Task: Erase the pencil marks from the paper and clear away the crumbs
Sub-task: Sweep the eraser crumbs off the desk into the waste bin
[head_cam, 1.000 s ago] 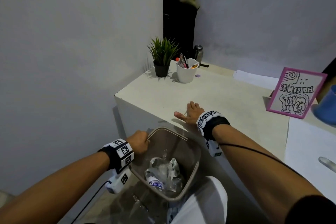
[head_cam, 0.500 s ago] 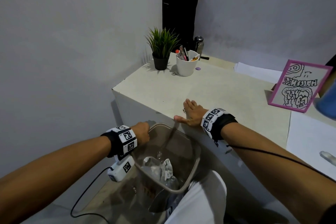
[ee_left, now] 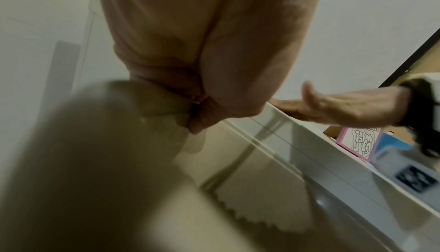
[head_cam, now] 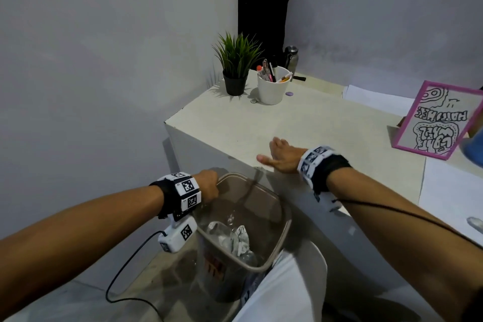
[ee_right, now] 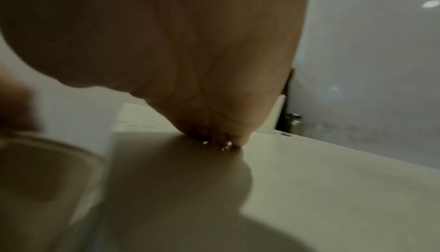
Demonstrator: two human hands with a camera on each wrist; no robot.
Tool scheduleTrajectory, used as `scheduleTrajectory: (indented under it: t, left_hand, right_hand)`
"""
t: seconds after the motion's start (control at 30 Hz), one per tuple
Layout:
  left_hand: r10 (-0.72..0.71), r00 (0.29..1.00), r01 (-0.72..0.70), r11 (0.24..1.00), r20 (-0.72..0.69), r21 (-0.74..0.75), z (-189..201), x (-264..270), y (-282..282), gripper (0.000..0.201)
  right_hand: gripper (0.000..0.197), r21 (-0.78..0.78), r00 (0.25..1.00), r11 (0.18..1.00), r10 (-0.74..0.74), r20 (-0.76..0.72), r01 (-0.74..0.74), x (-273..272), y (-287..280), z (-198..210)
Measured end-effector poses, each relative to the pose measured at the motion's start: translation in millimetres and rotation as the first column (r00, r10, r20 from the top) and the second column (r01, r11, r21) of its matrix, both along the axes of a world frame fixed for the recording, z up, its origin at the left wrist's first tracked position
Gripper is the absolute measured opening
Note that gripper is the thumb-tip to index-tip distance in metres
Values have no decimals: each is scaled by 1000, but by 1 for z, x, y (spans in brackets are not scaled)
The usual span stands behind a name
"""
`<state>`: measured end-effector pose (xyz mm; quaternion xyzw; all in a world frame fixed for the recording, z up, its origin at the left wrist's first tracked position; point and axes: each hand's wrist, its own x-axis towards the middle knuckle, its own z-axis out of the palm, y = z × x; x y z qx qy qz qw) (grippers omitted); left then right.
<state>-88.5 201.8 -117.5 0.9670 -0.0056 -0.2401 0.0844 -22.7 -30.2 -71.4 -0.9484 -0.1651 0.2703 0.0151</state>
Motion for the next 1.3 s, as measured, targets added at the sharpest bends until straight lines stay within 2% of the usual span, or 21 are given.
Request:
scheduleTrajectory:
  t: [0.17,0.23,0.33,0.43,0.5,0.57,0.63,0.67,0.7,0.77,0.87,0.97,1.07,1.13,1.2,1.3]
  left_hand:
    - [10,1000,-10,1000,-7,-8,-3,1,1,26]
    - [16,1000,-16,1000,-7,-5,-3,1,1,26]
    - [12,1000,-12,1000,-7,4,1,0,1,26]
    - [4,1000,-4,1000,3,6,4,-3,-1,27]
    - [3,1000,-3,1000,0,8,6,-4,0,25]
    - [2,1000,-2,1000,-4,-2,5,-4,2,25]
    - [-8,1000,8,1000,-2,-4,4,-3,3,28]
    - [-15,1000,15,1000,-3,-5,5,-3,3,28]
    - [-17,1000,17,1000,-4,-10,5,-3,3,28]
    - [-25,1000,25,1000,-2,-11,6,-2,3,27]
    - [-39,999,39,999,5,-18,3,-1,4,26]
    - [-49,999,50,999,6,-19,1,1,5,27]
    - [-61,998,62,998,12,-11,0,2,5,29]
    - [-68,998,68,998,5,-3,0,3,5,30]
    - [-69,998,69,998,-4,2,0,5,5,30]
    - [-70,997,70,998,-17,5,1,4,6,30]
  right_hand:
    - [115,142,964,955,266,-12,-261,-87,11,-11]
    - [109,196,955,939,296,-38,-283,-101,10,-5]
    - [109,215,989,966,146,-3,-142,-68,7,5]
    - [107,78,996,995,-69,61,64,-34,3,2]
    - [113,42,997,999,7,71,-10,-45,9,-9]
    - [119,102,984,979,172,38,-175,-82,17,-16]
    - [117,159,957,946,288,-14,-283,-109,21,-13]
    - [113,180,955,941,295,-17,-287,-109,21,-7]
    - [109,200,964,944,266,7,-262,-100,22,-2]
    - [100,227,991,966,114,65,-126,-65,23,7]
    - [97,125,995,991,-64,81,54,-12,24,6]
    - [103,42,995,999,4,99,-8,-19,35,-14]
    - [103,173,975,962,197,100,-212,-76,43,-22]
    - [99,231,955,928,293,35,-293,-107,41,-18]
    - [97,262,965,932,261,-11,-249,-112,33,-12]
    - [96,246,998,968,32,61,-47,-74,16,-7]
